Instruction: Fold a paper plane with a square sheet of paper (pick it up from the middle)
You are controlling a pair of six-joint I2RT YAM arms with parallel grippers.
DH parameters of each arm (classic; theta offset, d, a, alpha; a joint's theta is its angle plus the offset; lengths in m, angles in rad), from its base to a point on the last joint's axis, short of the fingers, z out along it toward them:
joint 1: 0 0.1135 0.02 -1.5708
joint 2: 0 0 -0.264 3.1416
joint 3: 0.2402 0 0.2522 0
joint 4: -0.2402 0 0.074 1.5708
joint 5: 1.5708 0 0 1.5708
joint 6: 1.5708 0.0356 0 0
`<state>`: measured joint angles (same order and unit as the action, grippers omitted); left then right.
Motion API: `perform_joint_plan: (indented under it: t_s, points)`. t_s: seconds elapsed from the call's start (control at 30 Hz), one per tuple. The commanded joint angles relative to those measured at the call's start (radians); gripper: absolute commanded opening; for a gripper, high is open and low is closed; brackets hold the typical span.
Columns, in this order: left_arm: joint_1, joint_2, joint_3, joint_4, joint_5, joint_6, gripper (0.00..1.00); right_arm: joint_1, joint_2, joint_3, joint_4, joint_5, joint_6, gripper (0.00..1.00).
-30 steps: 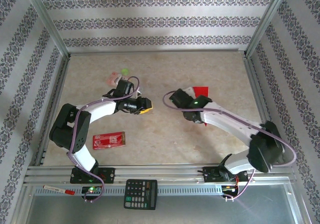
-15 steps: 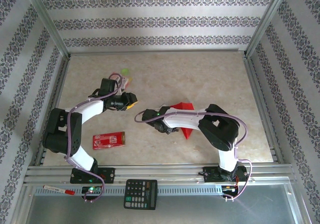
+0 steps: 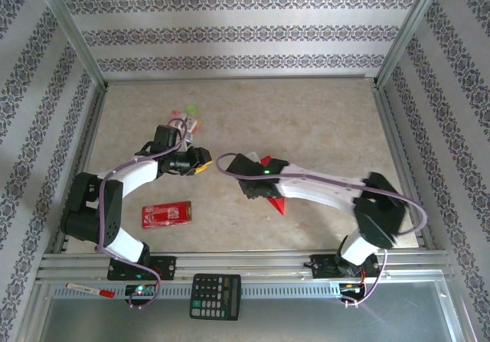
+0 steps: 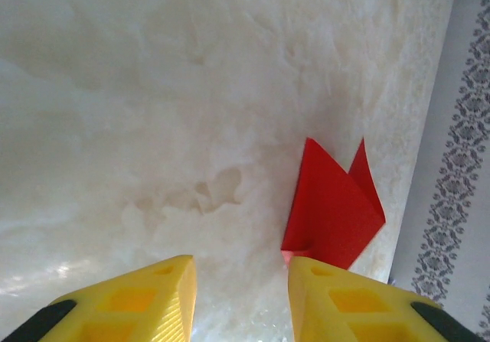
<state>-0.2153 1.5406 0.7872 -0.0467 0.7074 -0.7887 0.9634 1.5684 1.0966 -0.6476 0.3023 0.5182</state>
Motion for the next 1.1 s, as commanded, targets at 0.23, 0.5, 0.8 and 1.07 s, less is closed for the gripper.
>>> perform_joint_plan:
  t_s: [0.23, 0.5, 0.8, 1.07]
  points:
    - [-0.264, 0.058, 0.083, 0.074, 0.044, -0.07, 0.33, -0.347, -0.238, -0.367, 0.31, -0.461, 0.009, 0.18]
    - [-0.359, 0.155, 0.166, 0.094, 0.039, -0.1, 0.32, -0.354, -0.152, -0.437, 0.457, -0.516, 0.064, 0.12]
    - [-0.372, 0.266, 0.231, 0.106, 0.056, -0.106, 0.29, -0.324, -0.075, -0.465, 0.573, -0.514, 0.143, 0.08]
    - [-0.366, 0.321, 0.231, 0.13, 0.072, -0.123, 0.22, -0.283, -0.017, -0.501, 0.7, -0.496, 0.257, 0.07]
